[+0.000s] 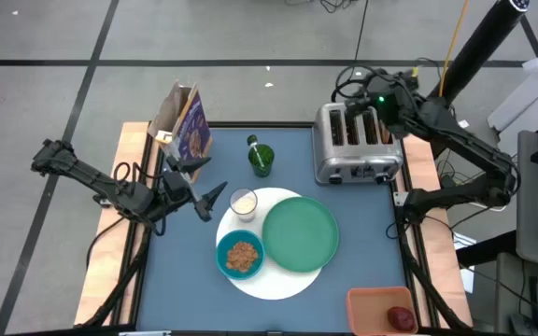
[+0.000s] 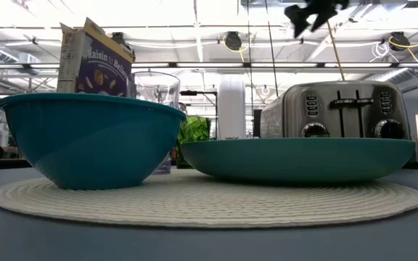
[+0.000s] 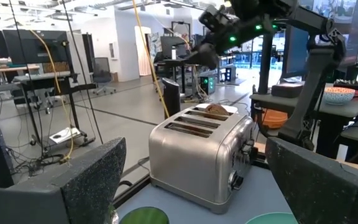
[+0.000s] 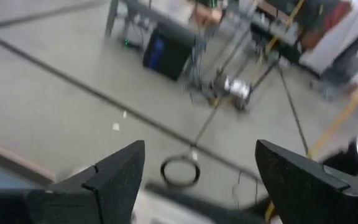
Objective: Arrange a breakfast setting
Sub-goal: Put the toasted bagel into the green plate from the toaster
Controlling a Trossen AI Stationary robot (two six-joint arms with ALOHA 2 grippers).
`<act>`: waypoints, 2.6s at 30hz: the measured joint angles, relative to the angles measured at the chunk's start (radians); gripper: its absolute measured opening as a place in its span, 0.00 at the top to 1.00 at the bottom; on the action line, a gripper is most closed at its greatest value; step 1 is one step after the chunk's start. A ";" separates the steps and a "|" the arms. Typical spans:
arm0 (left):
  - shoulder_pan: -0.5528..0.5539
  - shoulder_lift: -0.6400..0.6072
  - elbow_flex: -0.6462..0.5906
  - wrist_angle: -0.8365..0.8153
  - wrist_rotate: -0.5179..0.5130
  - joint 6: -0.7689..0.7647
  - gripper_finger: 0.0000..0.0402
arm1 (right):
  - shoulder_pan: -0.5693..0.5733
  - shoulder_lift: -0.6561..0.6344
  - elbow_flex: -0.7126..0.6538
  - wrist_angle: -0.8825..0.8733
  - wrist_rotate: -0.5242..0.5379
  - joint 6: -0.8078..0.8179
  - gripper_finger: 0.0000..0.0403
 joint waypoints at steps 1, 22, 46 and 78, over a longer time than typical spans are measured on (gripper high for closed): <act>0.000 0.000 0.000 0.000 0.000 -0.001 0.03 | -0.005 -0.017 0.000 -0.054 -0.022 0.038 0.26; 0.000 0.000 0.000 0.000 0.000 -0.030 0.03 | -0.118 -0.110 -0.106 -0.381 -0.332 0.226 0.26; 0.000 0.000 0.000 0.001 0.000 -0.046 0.03 | -0.168 -0.109 -0.318 -0.311 -0.250 0.147 0.26; 0.000 0.000 0.000 0.001 0.000 -0.050 0.03 | -0.301 -0.110 -0.362 -0.310 -0.410 0.147 0.59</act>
